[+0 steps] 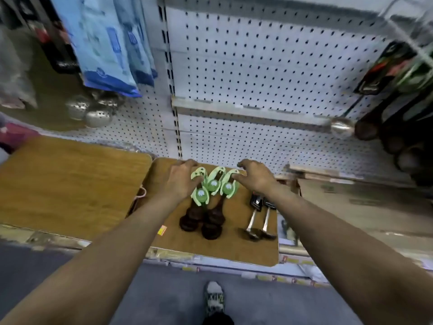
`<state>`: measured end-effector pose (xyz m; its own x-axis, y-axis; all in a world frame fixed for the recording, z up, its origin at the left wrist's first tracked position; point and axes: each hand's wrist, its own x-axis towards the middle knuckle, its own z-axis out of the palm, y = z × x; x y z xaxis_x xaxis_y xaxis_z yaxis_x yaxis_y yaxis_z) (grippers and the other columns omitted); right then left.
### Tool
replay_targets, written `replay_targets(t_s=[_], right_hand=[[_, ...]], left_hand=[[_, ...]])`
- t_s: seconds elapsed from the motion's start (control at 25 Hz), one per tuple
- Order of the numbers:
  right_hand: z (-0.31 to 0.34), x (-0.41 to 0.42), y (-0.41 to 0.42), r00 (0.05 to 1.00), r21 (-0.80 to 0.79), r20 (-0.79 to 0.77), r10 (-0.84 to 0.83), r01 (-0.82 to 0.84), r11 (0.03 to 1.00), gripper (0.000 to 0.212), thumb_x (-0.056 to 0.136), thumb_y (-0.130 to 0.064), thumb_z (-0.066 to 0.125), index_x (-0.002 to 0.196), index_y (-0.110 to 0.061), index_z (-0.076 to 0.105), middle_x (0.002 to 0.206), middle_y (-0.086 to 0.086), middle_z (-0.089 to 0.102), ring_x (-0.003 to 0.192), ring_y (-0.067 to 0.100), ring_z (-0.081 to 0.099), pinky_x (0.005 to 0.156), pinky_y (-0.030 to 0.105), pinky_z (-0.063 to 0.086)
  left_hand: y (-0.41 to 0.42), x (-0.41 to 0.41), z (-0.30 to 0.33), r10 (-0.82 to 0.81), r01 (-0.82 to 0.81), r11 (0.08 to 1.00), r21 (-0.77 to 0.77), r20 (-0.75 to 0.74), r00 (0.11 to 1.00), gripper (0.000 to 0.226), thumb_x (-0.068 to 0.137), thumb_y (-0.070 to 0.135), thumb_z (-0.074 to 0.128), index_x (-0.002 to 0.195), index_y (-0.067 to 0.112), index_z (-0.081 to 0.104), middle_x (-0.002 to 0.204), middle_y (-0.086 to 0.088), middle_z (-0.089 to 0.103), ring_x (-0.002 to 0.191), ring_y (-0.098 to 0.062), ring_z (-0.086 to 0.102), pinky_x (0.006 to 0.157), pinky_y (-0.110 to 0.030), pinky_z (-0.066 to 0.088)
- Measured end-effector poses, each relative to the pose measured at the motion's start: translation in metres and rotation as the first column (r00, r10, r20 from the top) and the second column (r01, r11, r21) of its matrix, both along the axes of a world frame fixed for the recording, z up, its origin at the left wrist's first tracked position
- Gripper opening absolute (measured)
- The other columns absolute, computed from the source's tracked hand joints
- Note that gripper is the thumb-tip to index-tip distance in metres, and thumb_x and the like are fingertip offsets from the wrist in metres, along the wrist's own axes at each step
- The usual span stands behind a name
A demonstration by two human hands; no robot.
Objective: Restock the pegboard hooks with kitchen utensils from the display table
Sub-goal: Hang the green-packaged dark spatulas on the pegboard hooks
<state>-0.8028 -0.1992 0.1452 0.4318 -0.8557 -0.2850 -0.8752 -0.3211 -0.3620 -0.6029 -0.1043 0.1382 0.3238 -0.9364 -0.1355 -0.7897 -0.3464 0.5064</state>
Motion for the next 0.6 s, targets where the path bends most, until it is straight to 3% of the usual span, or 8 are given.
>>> replay_targets(t_s=[0.16, 0.36, 0.52, 0.6], right_hand=[[-0.100, 0.009, -0.025, 0.984, 0.266, 0.025, -0.176, 0.163, 0.950, 0.055, 0.090, -0.045, 0.066, 0.129, -0.007, 0.060, 0.132, 0.014, 0.062, 0.122, 0.031, 0.058, 0.097, 0.037, 0.048], [-0.186, 0.027, -0.051, 0.813, 0.541, 0.052, -0.581, 0.466, 0.700, 0.058, 0.090, -0.044, 0.068, 0.131, -0.005, 0.058, 0.131, 0.010, 0.062, 0.121, 0.030, 0.058, 0.087, 0.027, 0.043], [-0.224, 0.043, -0.069, 0.690, 0.555, -0.031, -0.723, 0.613, 0.562, 0.063, 0.086, -0.046, 0.072, 0.130, -0.004, 0.056, 0.127, 0.015, 0.064, 0.111, 0.033, 0.063, 0.087, 0.036, 0.052], [-0.234, 0.050, -0.073, 0.624, 0.532, -0.086, -0.776, 0.687, 0.494, 0.081, 0.081, -0.049, 0.076, 0.136, 0.000, 0.044, 0.131, 0.016, 0.061, 0.116, 0.034, 0.062, 0.091, 0.038, 0.051]], left_hand=[[-0.034, 0.000, -0.083, 0.120, -0.090, 0.984, 0.152, -0.206, 0.971, 0.048, 0.083, 0.038, 0.073, 0.125, 0.019, 0.058, 0.120, -0.010, 0.064, 0.109, -0.027, 0.059, 0.085, -0.032, 0.046], [-0.062, 0.003, -0.162, 0.256, -0.180, 0.947, 0.265, -0.288, 0.922, 0.054, 0.082, 0.043, 0.072, 0.127, 0.016, 0.057, 0.124, -0.007, 0.064, 0.113, -0.027, 0.059, 0.092, -0.034, 0.047], [-0.069, 0.010, -0.199, 0.358, -0.269, 0.918, 0.292, -0.314, 0.880, 0.055, 0.079, 0.046, 0.074, 0.122, 0.015, 0.059, 0.119, -0.008, 0.064, 0.108, -0.027, 0.060, 0.091, -0.036, 0.049], [-0.067, 0.011, -0.214, 0.426, -0.334, 0.894, 0.299, -0.332, 0.842, 0.056, 0.076, 0.046, 0.076, 0.120, 0.016, 0.059, 0.117, -0.010, 0.062, 0.107, -0.029, 0.059, 0.092, -0.043, 0.051]])
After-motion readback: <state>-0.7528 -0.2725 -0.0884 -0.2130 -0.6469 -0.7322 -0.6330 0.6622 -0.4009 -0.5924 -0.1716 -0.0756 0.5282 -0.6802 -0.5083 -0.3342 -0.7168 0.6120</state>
